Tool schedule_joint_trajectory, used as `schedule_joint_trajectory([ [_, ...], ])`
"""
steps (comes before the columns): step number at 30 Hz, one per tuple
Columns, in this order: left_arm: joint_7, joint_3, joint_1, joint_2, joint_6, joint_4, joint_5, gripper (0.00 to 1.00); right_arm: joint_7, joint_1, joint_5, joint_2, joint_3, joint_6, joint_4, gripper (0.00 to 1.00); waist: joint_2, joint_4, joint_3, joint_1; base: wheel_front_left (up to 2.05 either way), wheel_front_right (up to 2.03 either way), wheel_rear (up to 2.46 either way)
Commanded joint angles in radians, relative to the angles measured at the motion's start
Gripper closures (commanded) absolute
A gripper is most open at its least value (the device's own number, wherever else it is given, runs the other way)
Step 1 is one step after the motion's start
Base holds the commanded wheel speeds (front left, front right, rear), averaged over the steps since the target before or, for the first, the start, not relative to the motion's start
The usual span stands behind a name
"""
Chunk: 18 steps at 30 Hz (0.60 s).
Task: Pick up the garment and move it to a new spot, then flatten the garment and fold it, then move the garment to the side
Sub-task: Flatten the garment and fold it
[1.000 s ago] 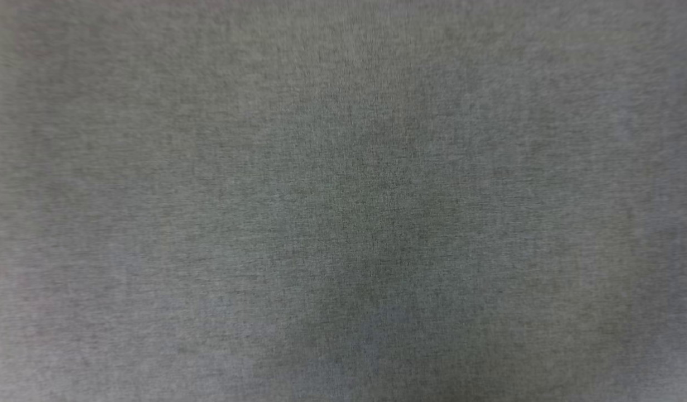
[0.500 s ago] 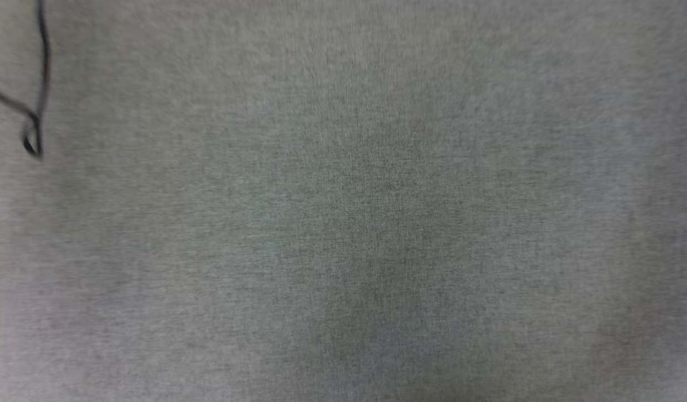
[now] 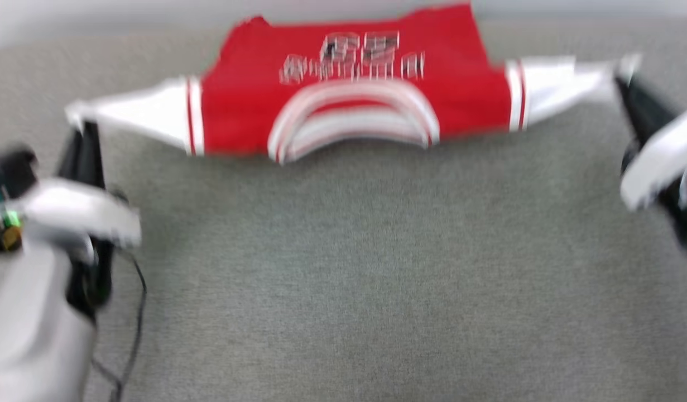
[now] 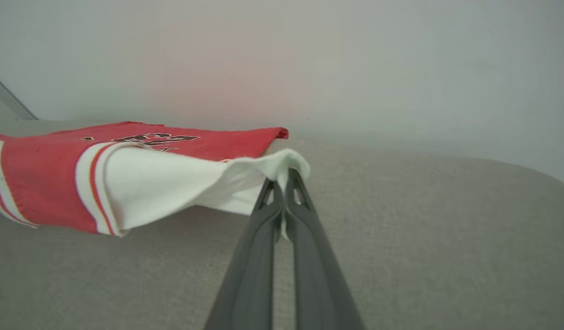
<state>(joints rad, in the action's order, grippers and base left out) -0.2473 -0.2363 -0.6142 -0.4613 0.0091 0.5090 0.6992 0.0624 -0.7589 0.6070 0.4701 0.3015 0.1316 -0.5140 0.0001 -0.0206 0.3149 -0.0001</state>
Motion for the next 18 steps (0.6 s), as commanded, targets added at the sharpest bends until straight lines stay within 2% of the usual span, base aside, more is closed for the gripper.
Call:
schedule_joint_trajectory([
  [1, -0.005, 0.008, 0.092, -0.005, 0.027, -0.043, 0.004, 1.00, 0.025, 0.099, -0.009, 0.009, -0.024, -0.002, 0.038, 1.00, -0.0001, 0.014, -0.120, 0.0001, 0.00, 0.00, 0.00],
  [8, 0.058, 0.012, 0.473, -0.016, 0.150, -0.256, 0.035, 1.00, 0.166, 0.503, -0.038, -0.054, -0.152, -0.002, 0.241, 1.00, -0.0001, 0.008, -0.245, 0.0001, 0.00, 0.00, 0.00],
  [12, 0.104, 0.007, 0.664, -0.017, 0.218, -0.358, 0.053, 1.00, 0.231, 0.702, -0.062, -0.116, -0.242, -0.002, 0.332, 1.00, -0.0001, 0.006, -0.296, 0.0001, 0.00, 0.00, 0.00],
  [18, 0.163, -0.019, 0.881, -0.016, 0.292, -0.477, 0.066, 1.00, 0.342, 0.957, -0.119, -0.223, -0.360, -0.002, 0.464, 1.00, -0.0001, 0.019, -0.336, 0.0001, 0.00, 0.00, 0.00],
])
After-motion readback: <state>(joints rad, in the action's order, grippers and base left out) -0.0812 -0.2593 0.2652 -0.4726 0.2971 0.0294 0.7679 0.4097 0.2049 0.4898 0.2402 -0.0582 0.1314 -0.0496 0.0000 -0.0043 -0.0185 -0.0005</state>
